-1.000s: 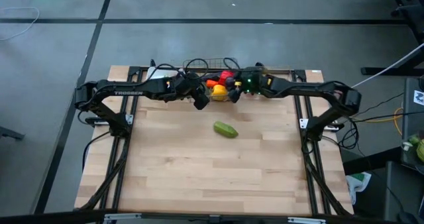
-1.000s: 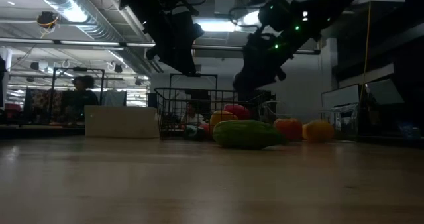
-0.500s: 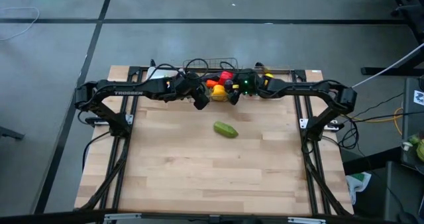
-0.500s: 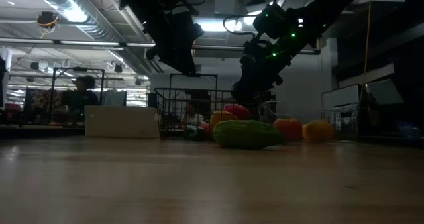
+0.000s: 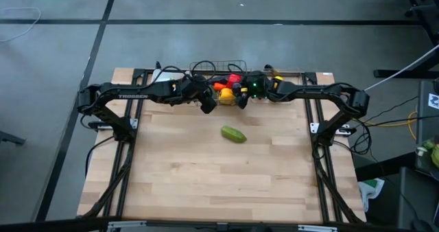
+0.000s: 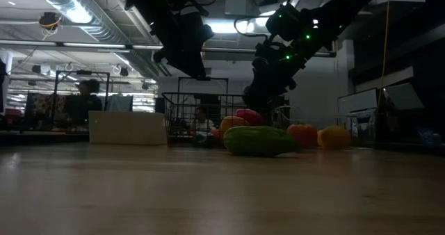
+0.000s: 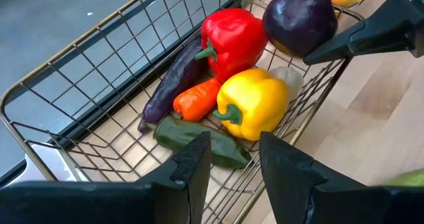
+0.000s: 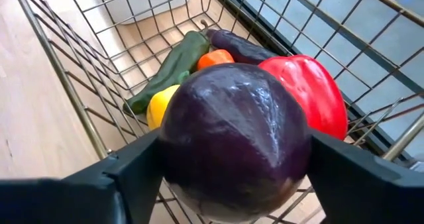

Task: Sort produce into baskets
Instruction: Put the plum into the wire basket, then put the summer squash into the wire basket

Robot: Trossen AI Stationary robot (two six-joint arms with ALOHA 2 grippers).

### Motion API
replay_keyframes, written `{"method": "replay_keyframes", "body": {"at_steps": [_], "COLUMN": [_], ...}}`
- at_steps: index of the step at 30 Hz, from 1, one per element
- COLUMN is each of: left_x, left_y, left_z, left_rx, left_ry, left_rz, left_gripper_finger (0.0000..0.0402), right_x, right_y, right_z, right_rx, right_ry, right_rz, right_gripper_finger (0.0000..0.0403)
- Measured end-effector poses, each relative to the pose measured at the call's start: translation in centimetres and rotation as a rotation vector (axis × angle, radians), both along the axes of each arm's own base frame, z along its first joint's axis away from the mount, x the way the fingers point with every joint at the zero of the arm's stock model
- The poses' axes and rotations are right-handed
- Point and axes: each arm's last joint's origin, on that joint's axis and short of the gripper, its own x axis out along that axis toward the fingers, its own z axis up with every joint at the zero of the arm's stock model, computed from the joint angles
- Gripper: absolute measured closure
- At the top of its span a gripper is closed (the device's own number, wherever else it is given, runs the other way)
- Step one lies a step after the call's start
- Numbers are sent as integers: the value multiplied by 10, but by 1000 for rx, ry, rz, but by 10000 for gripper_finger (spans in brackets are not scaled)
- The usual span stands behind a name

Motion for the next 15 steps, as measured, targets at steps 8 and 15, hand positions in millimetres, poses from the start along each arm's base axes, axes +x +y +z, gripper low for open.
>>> {"method": "replay_keyframes", "body": {"at_steps": [8,15], "left_x": [0,0], "left_y": [0,0], "left_z": [0,0], "left_rx": [0,0], "left_ry": [0,0], "left_rz": [0,0], "left_gripper_finger": [276,276], "right_x": [2,4], "right_y": [0,-1], "right_z": [4,29], "right_rx": [-61,-115], "right_ry": [-13,53], "right_rz": [61,129], "right_gripper_finger": [7,26]}}
